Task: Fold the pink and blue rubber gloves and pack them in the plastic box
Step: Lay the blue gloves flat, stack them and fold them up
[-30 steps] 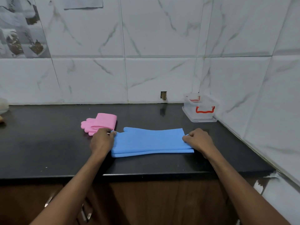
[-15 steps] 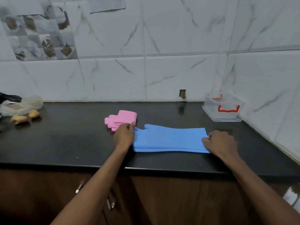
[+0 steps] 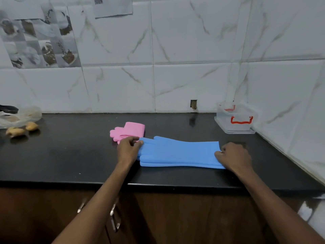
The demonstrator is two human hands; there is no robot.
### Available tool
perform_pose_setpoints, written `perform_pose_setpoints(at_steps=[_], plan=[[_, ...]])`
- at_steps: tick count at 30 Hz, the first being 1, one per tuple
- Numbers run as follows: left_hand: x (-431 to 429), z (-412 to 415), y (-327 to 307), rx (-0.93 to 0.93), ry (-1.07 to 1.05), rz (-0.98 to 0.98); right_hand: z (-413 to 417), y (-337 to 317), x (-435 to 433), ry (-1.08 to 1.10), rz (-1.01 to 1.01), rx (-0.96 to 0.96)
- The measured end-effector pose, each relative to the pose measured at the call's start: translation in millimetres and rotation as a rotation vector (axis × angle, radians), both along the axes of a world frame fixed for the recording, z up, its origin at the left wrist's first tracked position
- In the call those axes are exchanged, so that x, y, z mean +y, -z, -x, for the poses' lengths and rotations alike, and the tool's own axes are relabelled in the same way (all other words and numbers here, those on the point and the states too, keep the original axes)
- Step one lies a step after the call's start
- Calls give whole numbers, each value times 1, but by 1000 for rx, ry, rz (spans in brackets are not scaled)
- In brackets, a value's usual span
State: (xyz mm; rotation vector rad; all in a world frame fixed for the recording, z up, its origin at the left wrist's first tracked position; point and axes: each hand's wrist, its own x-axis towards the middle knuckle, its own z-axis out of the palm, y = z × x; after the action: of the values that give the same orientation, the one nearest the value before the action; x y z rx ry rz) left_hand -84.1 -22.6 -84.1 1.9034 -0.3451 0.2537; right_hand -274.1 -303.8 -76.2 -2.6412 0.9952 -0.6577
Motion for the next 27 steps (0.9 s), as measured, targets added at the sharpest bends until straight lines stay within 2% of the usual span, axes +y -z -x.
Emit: perform_pose_setpoints(at_steps=[3, 5, 8, 10, 12, 14, 18, 21, 23, 27], plan=[[-2, 15, -7, -408, -120, -134, 0, 0, 3, -3, 28, 2], [-6, 28, -11, -621, 63, -232, 2, -2, 1, -22, -38, -7], [-26, 45, -11, -597, 474, -480, 7, -7, -3, -37, -281, -123], [-46, 55, -8, -564, 615, -608, 12, -9, -6, -35, -476, -231], [-66, 64, -5, -540, 702, -685, 17, -10, -9, -49, -588, -253], [-80, 70, -2, -523, 765, -736, 21, -10, -10, -82, -615, -219], [-94, 77, -1, -546, 725, -640, 28, -11, -11, -140, -654, -233], [-94, 85, 0, -588, 701, -593, 30, -11, -5, -120, -629, -304], [-94, 86, 1, -579, 705, -566, 32, -11, 3, -41, -505, -326], [-94, 87, -3, -580, 767, -594, 36, -13, 20, 170, -204, -147]])
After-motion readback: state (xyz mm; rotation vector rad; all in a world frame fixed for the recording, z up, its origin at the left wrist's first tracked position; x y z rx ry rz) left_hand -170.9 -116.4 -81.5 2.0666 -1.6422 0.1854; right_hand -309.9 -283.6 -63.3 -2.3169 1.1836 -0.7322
